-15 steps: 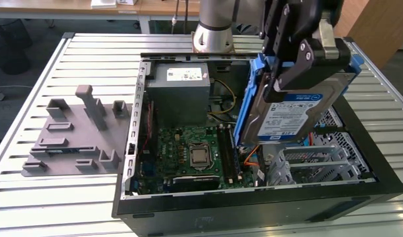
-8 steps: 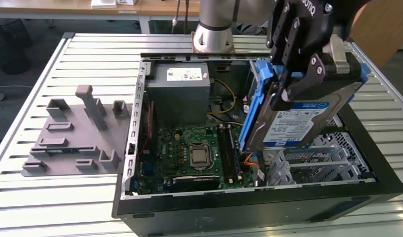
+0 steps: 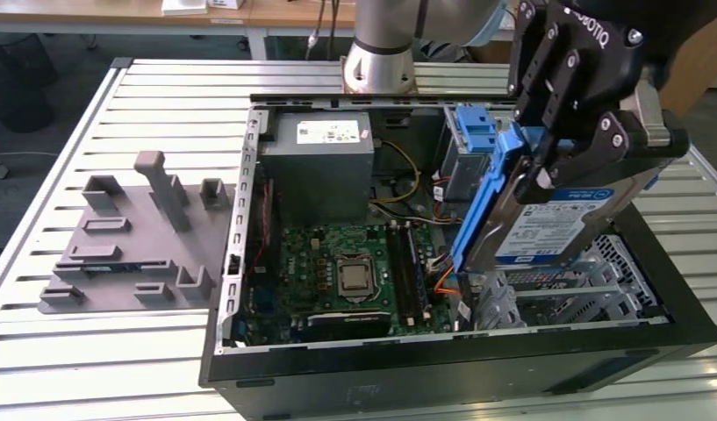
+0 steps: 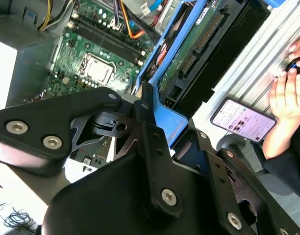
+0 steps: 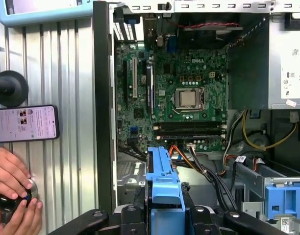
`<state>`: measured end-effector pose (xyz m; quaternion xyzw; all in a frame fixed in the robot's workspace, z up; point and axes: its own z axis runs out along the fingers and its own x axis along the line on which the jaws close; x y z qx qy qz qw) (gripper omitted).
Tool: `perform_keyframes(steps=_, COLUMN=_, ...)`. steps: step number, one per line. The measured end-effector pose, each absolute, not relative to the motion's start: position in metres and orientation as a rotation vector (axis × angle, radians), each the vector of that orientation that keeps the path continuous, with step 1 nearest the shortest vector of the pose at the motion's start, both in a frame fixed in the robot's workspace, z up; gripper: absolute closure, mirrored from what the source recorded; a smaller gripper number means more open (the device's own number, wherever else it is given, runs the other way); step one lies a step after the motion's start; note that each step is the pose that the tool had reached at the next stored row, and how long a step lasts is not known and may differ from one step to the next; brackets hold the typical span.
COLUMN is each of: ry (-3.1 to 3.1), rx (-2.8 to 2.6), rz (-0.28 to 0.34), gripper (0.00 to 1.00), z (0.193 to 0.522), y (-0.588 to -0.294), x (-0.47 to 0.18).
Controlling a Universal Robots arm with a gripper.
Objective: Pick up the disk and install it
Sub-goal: 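Insert the disk into the insertion slot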
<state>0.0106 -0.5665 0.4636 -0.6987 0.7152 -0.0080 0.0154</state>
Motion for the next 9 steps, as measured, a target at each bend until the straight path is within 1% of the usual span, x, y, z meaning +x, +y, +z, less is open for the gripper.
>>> perform_keyframes(steps=9, ry=2.226, rx=-2.175, rz=-0.028, gripper=0.64, z=0.4589, y=-0.5699, x=0.0202)
